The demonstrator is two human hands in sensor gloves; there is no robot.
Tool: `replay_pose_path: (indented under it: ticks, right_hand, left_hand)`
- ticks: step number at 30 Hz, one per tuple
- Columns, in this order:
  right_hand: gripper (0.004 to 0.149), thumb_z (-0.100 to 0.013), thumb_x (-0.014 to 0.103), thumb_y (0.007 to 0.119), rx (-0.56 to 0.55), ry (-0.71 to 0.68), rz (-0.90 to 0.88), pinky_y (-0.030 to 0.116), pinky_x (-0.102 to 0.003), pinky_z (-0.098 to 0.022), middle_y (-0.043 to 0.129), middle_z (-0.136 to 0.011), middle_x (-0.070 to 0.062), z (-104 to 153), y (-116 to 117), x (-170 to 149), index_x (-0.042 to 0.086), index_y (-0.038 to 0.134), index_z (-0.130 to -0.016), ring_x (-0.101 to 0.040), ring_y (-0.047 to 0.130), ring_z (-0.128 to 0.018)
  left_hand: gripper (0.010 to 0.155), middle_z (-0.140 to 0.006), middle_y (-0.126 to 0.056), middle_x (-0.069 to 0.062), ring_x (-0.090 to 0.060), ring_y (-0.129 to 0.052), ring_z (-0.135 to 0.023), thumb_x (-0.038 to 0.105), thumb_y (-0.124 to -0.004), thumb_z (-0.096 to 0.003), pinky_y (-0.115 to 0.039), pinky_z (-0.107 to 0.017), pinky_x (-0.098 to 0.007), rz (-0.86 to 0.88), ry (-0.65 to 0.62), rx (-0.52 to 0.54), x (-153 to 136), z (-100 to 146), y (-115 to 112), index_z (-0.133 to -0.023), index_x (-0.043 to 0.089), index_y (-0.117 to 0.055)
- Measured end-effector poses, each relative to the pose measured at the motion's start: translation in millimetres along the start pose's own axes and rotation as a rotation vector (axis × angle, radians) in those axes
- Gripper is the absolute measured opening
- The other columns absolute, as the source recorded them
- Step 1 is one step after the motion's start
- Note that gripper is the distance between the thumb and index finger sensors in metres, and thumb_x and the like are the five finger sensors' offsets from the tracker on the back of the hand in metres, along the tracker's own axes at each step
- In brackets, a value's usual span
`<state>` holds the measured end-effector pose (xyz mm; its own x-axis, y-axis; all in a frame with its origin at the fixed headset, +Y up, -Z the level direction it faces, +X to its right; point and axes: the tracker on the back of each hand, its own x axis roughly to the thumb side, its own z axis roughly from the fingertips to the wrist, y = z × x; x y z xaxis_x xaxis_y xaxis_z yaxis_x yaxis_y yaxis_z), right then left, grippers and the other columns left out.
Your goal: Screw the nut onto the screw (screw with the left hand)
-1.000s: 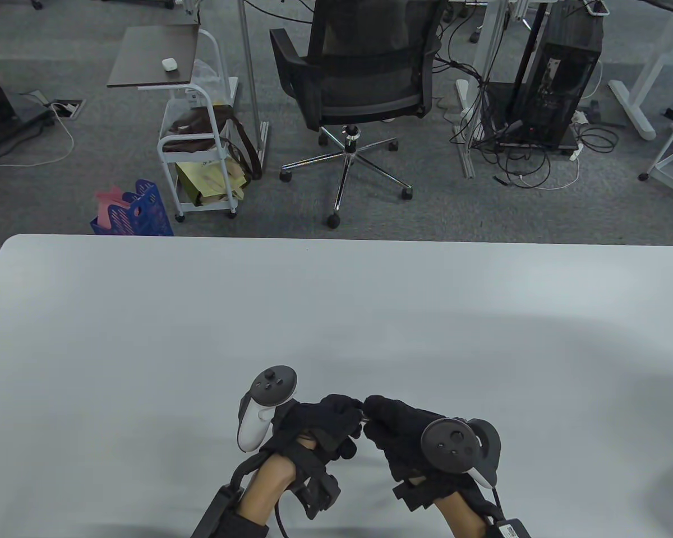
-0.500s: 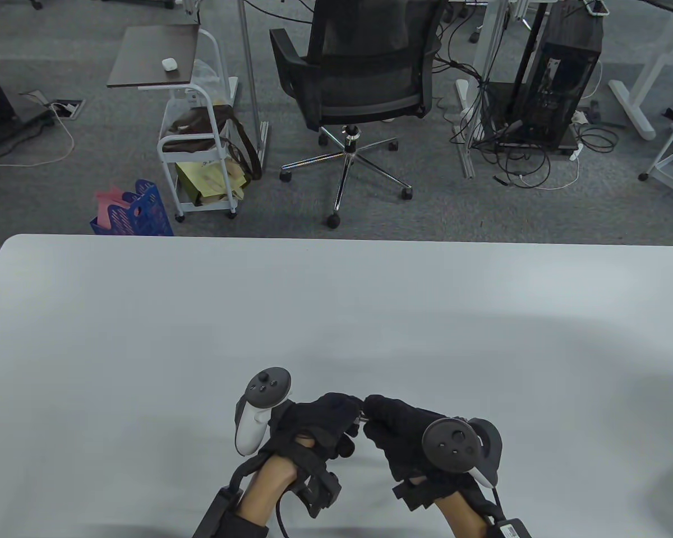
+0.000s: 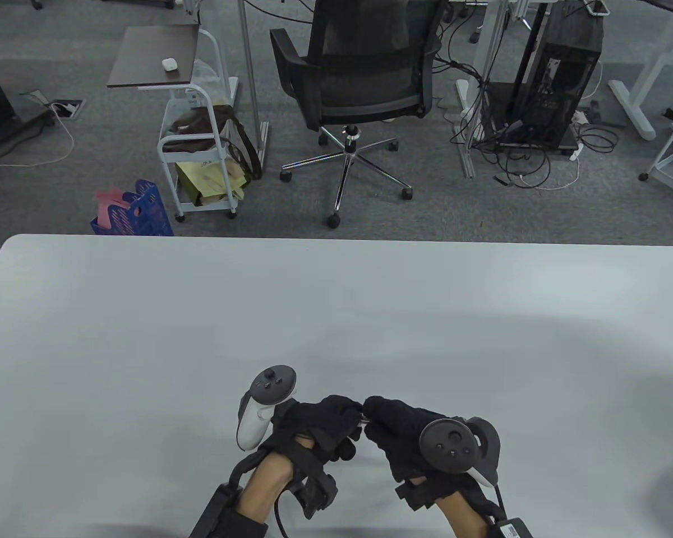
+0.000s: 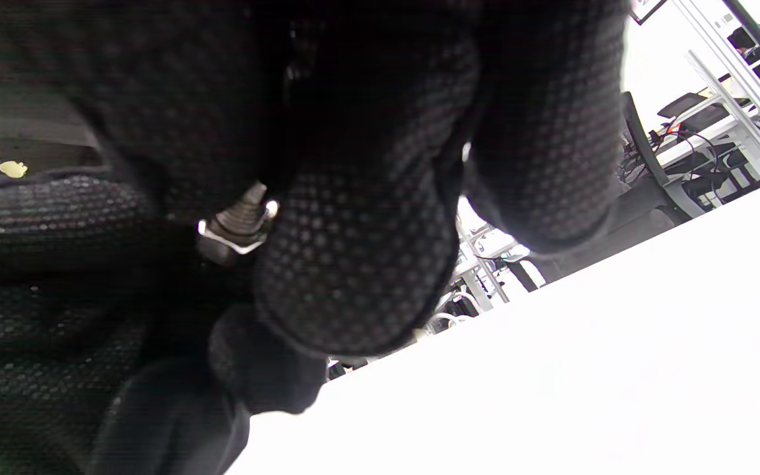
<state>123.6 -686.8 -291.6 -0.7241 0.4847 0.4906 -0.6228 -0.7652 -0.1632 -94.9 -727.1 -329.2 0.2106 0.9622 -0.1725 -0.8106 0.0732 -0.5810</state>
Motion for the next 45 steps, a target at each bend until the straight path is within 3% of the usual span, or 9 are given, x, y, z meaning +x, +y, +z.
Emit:
replay_pose_path:
  ticks: [4, 10, 17, 21, 23, 27, 33, 37, 45]
  right_hand:
    - [0.046, -0.031, 0.037, 0.093, 0.032, 0.012, -0.021, 0.099, -0.04, -0.038, 0.104, -0.063, 0.0, -0.8, 5.3, -2.6, 0.023, 0.087, -0.074, -0.005, 0.116, -0.028]
    - [0.045, -0.031, 0.037, 0.093, 0.034, 0.021, -0.057, 0.099, -0.04, -0.038, 0.104, -0.063, 0.0, -1.4, 6.3, -3.8, 0.023, 0.087, -0.074, -0.004, 0.116, -0.029]
    - [0.045, -0.031, 0.037, 0.093, 0.033, 0.03, -0.058, 0.099, -0.04, -0.038, 0.104, -0.063, 0.0, -1.3, 5.1, -7.1, 0.023, 0.087, -0.074, -0.005, 0.116, -0.028]
    - [0.045, -0.031, 0.037, 0.093, 0.029, 0.042, -0.064, 0.099, -0.04, -0.038, 0.104, -0.063, 0.0, -0.8, 4.8, -9.7, 0.023, 0.087, -0.074, -0.005, 0.116, -0.028]
    - [0.045, -0.031, 0.037, 0.093, 0.033, 0.05, -0.075, 0.099, -0.04, -0.038, 0.104, -0.063, 0.0, -0.8, 5.5, -10.4, 0.023, 0.087, -0.074, -0.005, 0.116, -0.028]
    - [0.046, -0.031, 0.037, 0.093, 0.039, 0.042, -0.083, 0.099, -0.04, -0.038, 0.104, -0.063, 0.0, -1.5, 7.3, -6.8, 0.023, 0.087, -0.074, -0.004, 0.116, -0.028]
    - [0.046, -0.031, 0.038, 0.092, 0.023, 0.033, -0.069, 0.099, -0.04, -0.038, 0.104, -0.063, 0.0, -1.1, 6.6, -4.2, 0.023, 0.087, -0.074, -0.004, 0.116, -0.029]
    - [0.046, -0.032, 0.038, 0.092, 0.03, 0.034, -0.064, 0.099, -0.04, -0.039, 0.104, -0.063, 0.0, -0.7, 8.6, -4.5, 0.023, 0.087, -0.075, -0.005, 0.116, -0.029]
    - [0.051, -0.031, 0.036, 0.094, 0.055, 0.012, -0.025, 0.097, -0.041, -0.041, 0.1, -0.069, 0.0, 0.0, 9.5, 2.1, 0.023, 0.083, -0.079, -0.006, 0.115, -0.034]
  left_hand:
    - [0.055, -0.075, -0.088, -0.029, -0.045, -0.094, -0.043, 0.039, -0.073, -0.044, -0.072, -0.039, -0.06, -0.01, 0.012, 0.056, -1.5, -2.3, 2.0, -0.084, 0.002, -0.081]
    - [0.061, -0.079, -0.083, -0.029, -0.044, -0.093, -0.047, 0.042, -0.072, -0.0449, -0.071, -0.041, -0.058, -0.01, 0.013, 0.055, 0.4, 1.9, 6.2, -0.092, 0.003, -0.073]
    - [0.054, -0.07, -0.091, -0.03, -0.046, -0.095, -0.04, 0.04, -0.073, -0.0443, -0.072, -0.037, -0.06, -0.048, 0.048, 0.027, -2.2, -0.1, 4.7, -0.08, 0.002, -0.086]
    - [0.054, -0.078, -0.085, -0.028, -0.044, -0.093, -0.046, 0.037, -0.073, -0.045, -0.071, -0.041, -0.059, -0.053, 0.043, -0.012, -1.5, -2.2, 2.1, -0.087, 0.004, -0.077]
    - [0.066, -0.082, -0.082, -0.03, -0.044, -0.092, -0.049, 0.045, -0.071, -0.0447, -0.071, -0.042, -0.059, -0.033, 0.041, 0.005, -4.5, -2.6, 1.9, -0.095, 0.003, -0.07]
    - [0.056, -0.074, -0.089, -0.029, -0.044, -0.094, -0.042, 0.04, -0.074, -0.0438, -0.073, -0.038, -0.059, -0.039, 0.016, 0.056, 1.0, -2.2, 3.1, -0.085, 0.002, -0.081]
    - [0.068, -0.083, -0.08, -0.029, -0.042, -0.092, -0.049, 0.046, -0.071, -0.0447, -0.071, -0.042, -0.058, -0.014, -0.002, 0.036, 3.0, 2.9, 4.8, -0.097, 0.003, -0.066]
    - [0.056, -0.07, -0.09, -0.029, -0.044, -0.095, -0.039, 0.041, -0.073, -0.0439, -0.073, -0.036, -0.059, -0.084, 0.04, 0.081, 1.7, 1.6, 4.5, -0.082, 0.001, -0.082]
    - [0.054, -0.07, -0.089, -0.027, -0.041, -0.095, -0.039, 0.039, -0.073, -0.0437, -0.074, -0.036, -0.058, -0.07, 0.026, 0.101, 4.9, 3.6, 4.7, -0.082, 0.002, -0.079]
